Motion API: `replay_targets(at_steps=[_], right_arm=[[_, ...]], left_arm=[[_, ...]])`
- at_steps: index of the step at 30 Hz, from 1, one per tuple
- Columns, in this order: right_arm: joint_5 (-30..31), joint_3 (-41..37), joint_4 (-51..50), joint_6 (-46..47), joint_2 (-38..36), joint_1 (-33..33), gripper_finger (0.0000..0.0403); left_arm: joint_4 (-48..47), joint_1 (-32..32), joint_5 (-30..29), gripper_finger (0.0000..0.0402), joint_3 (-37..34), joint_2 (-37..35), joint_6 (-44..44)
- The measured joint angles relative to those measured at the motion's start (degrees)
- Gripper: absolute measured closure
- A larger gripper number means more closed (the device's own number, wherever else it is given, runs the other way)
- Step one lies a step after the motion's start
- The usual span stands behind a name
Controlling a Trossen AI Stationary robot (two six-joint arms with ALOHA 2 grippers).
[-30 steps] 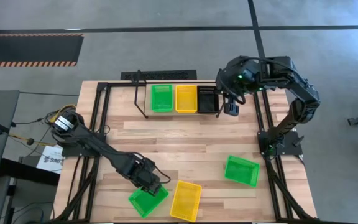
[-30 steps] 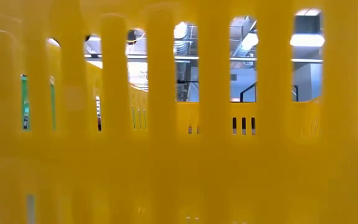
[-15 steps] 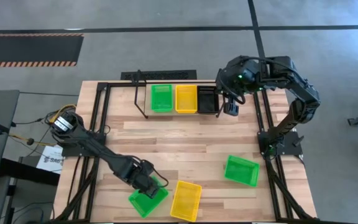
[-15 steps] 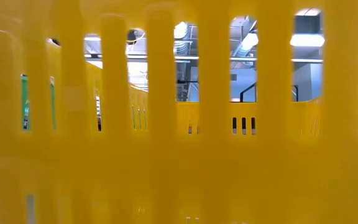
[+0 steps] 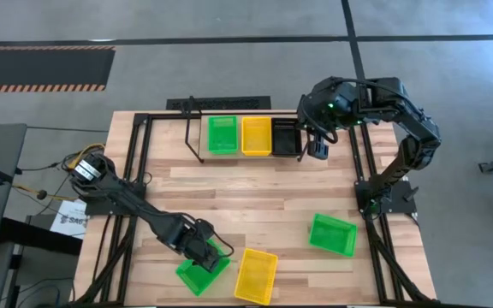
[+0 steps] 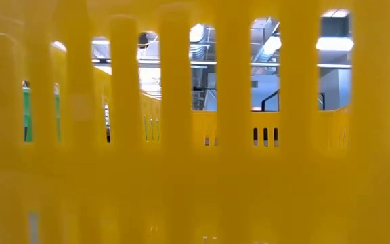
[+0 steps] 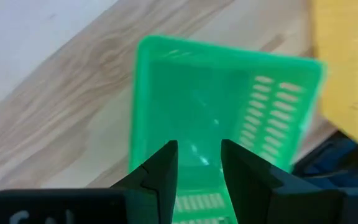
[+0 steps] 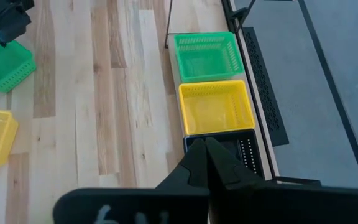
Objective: Stack baskets on shelf by color
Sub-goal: Stack the bottom green bin on the top of the other green bin on the shelf
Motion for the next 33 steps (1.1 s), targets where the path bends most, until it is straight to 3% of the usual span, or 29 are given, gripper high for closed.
replay_targets(at_steps=[7,20,33], right_arm=[[0.00,0.00,0.02,0.22,0.00,-0.02,0.0402],[0.00,-0.02,0.02,0.24,0.00,-0.02,0.0401],[0.00,-0.02,0.02,-0.28,0.00,-0.02,0.0401]], left_arm=[[-5.54,0.56,0.12,0.0298,3.70,-0.03,0.57],[-10.66,0.54,-0.83,0.0330,3.69,-0.04,1.01],[-7.79,0.54,-0.06,0.0287,-0.68,-0.04,0.55]])
